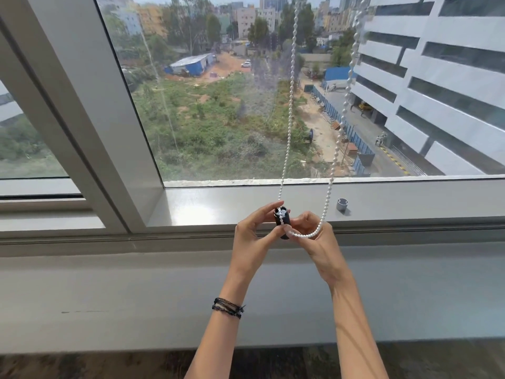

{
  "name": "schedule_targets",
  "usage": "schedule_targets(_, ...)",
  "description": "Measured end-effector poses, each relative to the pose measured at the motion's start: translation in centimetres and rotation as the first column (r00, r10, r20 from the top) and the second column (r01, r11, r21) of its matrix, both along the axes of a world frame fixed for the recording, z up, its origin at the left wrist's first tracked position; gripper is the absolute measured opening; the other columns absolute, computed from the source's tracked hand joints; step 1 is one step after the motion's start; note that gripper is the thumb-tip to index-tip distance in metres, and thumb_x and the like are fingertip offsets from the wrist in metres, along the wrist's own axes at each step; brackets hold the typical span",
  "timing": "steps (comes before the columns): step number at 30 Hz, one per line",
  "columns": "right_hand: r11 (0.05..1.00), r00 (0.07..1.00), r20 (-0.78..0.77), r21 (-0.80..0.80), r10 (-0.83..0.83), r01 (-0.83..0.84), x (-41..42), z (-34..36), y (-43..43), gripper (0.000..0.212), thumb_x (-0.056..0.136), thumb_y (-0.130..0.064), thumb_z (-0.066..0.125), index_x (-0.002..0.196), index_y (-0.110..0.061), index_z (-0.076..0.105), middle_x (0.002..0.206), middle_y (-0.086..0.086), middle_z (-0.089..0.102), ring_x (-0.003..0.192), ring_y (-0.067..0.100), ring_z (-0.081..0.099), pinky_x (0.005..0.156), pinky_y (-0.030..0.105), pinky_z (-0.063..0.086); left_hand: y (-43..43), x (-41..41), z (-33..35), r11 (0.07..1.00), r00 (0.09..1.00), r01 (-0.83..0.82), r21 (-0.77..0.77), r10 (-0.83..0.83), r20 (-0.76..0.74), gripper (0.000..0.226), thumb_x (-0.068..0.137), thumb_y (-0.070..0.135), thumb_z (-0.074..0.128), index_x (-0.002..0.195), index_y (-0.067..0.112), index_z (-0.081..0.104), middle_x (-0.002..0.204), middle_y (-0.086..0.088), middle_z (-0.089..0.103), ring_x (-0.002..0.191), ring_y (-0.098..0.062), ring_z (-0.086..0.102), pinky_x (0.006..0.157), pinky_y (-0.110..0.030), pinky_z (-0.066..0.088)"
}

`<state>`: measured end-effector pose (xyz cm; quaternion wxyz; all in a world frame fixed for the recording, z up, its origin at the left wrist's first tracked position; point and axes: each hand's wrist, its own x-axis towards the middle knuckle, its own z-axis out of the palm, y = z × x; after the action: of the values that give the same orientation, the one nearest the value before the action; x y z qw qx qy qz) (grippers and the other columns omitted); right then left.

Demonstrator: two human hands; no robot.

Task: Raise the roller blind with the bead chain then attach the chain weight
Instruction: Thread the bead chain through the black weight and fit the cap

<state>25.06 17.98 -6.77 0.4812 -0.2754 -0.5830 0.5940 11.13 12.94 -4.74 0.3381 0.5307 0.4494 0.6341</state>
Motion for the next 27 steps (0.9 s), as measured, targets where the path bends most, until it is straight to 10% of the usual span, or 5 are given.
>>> schedule_targets(7,0.998,0.997,-0.050,-0.008,0.064,-0.064,0.4,-0.2,0.7,0.022,0.070,-0.024,0.080,0.071,-0.022,0.058,0.086,0.002,0.073,0.087,0.027,0.066,0.083,0.039,0.052,0.3,0.6,0.1,0.999,0.999,0.034,0.013,-0.034,0.032,0.044,0.078,0.000,0.071,0.113,0.025,0.066,0.102,0.000,0.075,0.099,-0.017,0.069,0.084,-0.022,0.053)
schedule_targets(12,0.991,0.991,-0.042,-0.019,0.131,-0.132,0.6,0.0,0.8,0.026,0.068,-0.037,0.081,0.074,-0.024,0.060,0.086,-0.004,0.073,0.086,0.017,0.067,0.077,0.026,0.054,0.7,1.0,0.1,0.999,0.998,0.031,0.030,-0.033,0.057,0.043,0.076,0.003,0.074,0.113,0.025,0.067,0.105,-0.006,0.074,0.101,-0.021,0.070,0.086,-0.041,0.057)
schedule_targets(21,0.989,0.988,0.041,-0.003,0.150,-0.150,1.1,-0.1,1.7,0.007,0.080,-0.011,0.070,0.084,-0.017,0.067,0.090,-0.002,0.074,0.087,0.012,0.068,0.078,0.018,0.051,0.6,0.8,-0.8,1.000,0.988,0.010,0.026,-0.014,0.152,0.041,0.073,0.014,0.077,0.112,0.022,0.068,0.102,-0.005,0.075,0.098,-0.025,0.070,0.075,-0.032,0.059)
schedule_targets(24,0.988,0.984,0.117,0.085,-0.136,0.126,0.8,-0.5,2.3,0.008,0.086,-0.010,0.065,0.091,-0.014,0.069,0.097,0.003,0.073,0.093,0.016,0.068,0.082,0.026,0.053,0.6,0.9,-0.8,1.000,0.989,-0.004,0.018,0.001,0.147,0.041,0.070,0.019,0.078,0.109,0.023,0.069,0.099,-0.002,0.075,0.094,-0.021,0.071,0.077,-0.032,0.059)
schedule_targets(27,0.758,0.742,0.199,0.321,-0.641,0.568,1.1,-1.3,3.8,0.019,0.087,0.001,0.058,0.101,-0.010,0.064,0.109,0.010,0.062,0.102,0.021,0.060,0.092,0.045,0.050,0.6,1.0,-0.7,1.000,0.988,-0.013,0.026,0.009,0.154,0.041,0.069,0.022,0.078,0.109,0.021,0.069,0.100,-0.001,0.075,0.092,-0.017,0.071,0.081,-0.030,0.058)
